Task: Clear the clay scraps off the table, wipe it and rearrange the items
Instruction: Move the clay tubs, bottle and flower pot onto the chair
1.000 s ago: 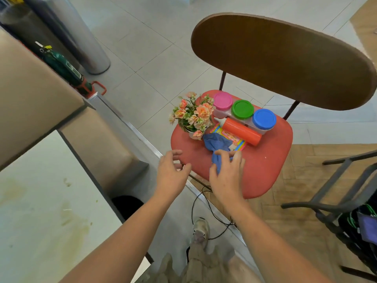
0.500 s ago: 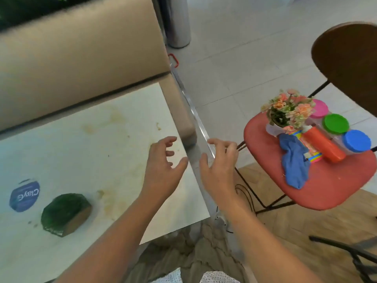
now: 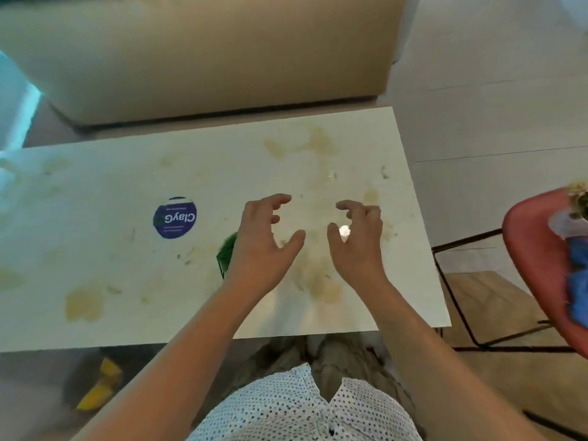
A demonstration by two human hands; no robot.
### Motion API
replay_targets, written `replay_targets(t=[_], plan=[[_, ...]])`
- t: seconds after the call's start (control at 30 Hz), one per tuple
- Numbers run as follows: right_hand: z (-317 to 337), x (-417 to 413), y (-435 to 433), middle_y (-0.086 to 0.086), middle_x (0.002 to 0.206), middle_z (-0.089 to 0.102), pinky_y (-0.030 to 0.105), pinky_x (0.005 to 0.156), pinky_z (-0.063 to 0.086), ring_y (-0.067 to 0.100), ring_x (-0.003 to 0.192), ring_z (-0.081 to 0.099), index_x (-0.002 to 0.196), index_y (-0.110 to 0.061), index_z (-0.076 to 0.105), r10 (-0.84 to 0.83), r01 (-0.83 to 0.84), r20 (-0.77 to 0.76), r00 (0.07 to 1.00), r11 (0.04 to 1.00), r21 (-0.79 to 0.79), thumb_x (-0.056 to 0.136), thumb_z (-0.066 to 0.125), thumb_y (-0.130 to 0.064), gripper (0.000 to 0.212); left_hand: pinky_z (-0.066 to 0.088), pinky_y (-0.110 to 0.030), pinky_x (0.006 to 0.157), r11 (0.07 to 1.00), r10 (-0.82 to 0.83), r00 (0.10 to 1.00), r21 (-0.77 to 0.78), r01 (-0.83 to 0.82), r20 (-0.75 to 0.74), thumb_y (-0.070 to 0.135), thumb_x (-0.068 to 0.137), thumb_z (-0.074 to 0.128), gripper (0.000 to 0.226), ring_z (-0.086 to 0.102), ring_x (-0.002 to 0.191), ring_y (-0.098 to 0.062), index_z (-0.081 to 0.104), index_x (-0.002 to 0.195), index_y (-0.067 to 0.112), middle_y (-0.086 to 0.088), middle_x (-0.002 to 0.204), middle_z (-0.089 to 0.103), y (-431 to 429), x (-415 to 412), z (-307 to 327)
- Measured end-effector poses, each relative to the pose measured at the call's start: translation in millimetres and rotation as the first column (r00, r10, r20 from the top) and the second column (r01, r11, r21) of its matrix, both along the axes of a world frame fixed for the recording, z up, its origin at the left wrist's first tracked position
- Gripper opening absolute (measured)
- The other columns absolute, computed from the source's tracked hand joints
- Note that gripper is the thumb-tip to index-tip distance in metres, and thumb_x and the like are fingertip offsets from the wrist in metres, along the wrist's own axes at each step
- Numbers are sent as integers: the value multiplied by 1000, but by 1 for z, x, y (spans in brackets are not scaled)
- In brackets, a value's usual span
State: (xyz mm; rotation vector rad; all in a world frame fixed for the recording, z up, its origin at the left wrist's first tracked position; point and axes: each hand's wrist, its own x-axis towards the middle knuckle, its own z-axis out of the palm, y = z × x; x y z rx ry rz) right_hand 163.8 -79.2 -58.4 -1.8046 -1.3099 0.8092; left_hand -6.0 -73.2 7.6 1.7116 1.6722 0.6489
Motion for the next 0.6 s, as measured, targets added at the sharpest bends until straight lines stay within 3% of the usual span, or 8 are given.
replay_targets(t=[0.07, 0.17, 0.23, 0.4, 0.53, 0.6], plan=[[-4, -25, 4, -2, 121, 34, 35, 102, 44, 21, 119, 44, 128, -29, 52, 66, -67, -23, 998, 996, -54, 95, 61, -19, 36, 43, -9, 87, 999, 43, 999, -30, -44, -33, 33, 89, 77, 60, 54, 116, -5, 48, 141, 38, 6, 138, 44, 1, -34, -5], [-12, -56, 11, 0, 125, 33, 38, 105, 45, 23, 122, 45, 132, -30, 50, 190, -194, -37, 981, 964, -181, 96, 59, -23, 37, 47, -36, 106, 988, 82, 991, -125, -95, -102, 38, 86, 80, 69, 53, 124, -18, 43, 144, 36, -2, 142, 41, 3, -79, -17], [-15, -73, 15, 1, 129, 32, 34, 103, 43, 22, 125, 44, 136, -30, 48, 263, -267, -52, 963, 925, -270, 98, 58, -27, 40, 44, -43, 110, 967, 93, 985, -222, -124, -143, 45, 82, 82, 83, 48, 132, -25, 36, 150, 37, -7, 148, 36, 2, -102, -27], [-21, -105, 21, 7, 138, 38, 30, 91, 44, 17, 105, 51, 145, -28, 45, 342, -345, -88, 936, 834, -430, 101, 55, -31, 45, 45, -47, 109, 888, 117, 989, -436, -145, -90, 55, 72, 88, 115, 42, 140, -30, 17, 160, 37, -12, 158, 28, -1, -132, -58], [-28, -122, 25, 9, 139, 46, 25, 64, 45, 10, 80, 58, 146, -27, 47, 324, -351, -144, 935, 786, -509, 102, 50, -37, 45, 44, -45, 108, 893, 78, 995, -438, -98, -64, 50, 65, 93, 124, 43, 140, -30, 16, 161, 36, -11, 155, 34, -4, -137, -75], [-31, -127, 25, 12, 133, 53, 28, 63, 46, 14, 77, 61, 141, -26, 51, 280, -328, -171, 945, 789, -519, 100, 49, -39, 44, 43, -40, 105, 904, 51, 997, -421, -71, -60, 46, 64, 95, 125, 48, 133, -28, 18, 161, 34, -9, 149, 38, -8, -135, -80]])
